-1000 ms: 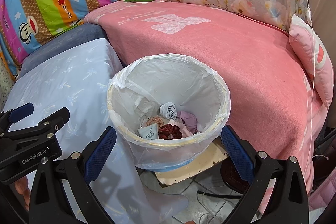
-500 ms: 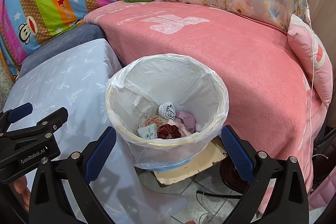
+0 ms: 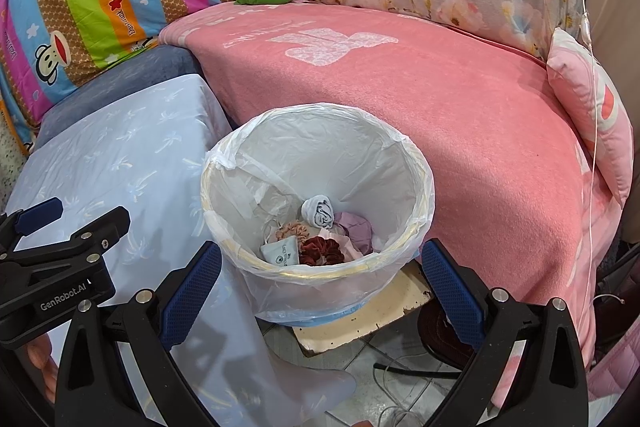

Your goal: Collect trash

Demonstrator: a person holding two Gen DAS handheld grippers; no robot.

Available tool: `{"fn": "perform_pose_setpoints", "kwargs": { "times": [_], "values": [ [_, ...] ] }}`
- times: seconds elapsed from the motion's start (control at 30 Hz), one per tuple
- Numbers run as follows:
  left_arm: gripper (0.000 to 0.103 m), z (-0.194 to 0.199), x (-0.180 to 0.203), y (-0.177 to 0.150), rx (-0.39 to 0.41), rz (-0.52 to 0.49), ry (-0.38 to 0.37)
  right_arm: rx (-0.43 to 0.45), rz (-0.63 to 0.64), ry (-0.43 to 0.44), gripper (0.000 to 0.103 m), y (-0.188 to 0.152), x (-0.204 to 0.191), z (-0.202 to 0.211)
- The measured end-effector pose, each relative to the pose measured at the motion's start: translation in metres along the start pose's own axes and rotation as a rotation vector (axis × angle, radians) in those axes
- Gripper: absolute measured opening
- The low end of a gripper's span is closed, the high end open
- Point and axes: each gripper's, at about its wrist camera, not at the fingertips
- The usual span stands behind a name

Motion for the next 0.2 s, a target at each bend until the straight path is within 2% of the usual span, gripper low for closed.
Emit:
{"fn": "perform_pose_setpoints", "kwargs": {
  "times": [0.2],
  "values": [
    [0.090,-0.0033,-0.0008,0.0004,-0.012,0.005,-0.003,0.001,0.000,0.001,0.098,0.0002,0.0016,0.0003]
  ]
}}
Point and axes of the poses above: each gripper's, at about its wrist camera, not at the fingertips, and z roughly against the way its jaws point, x to its right, y to its top, and after that the axes turned 1 degree about x, right-handed
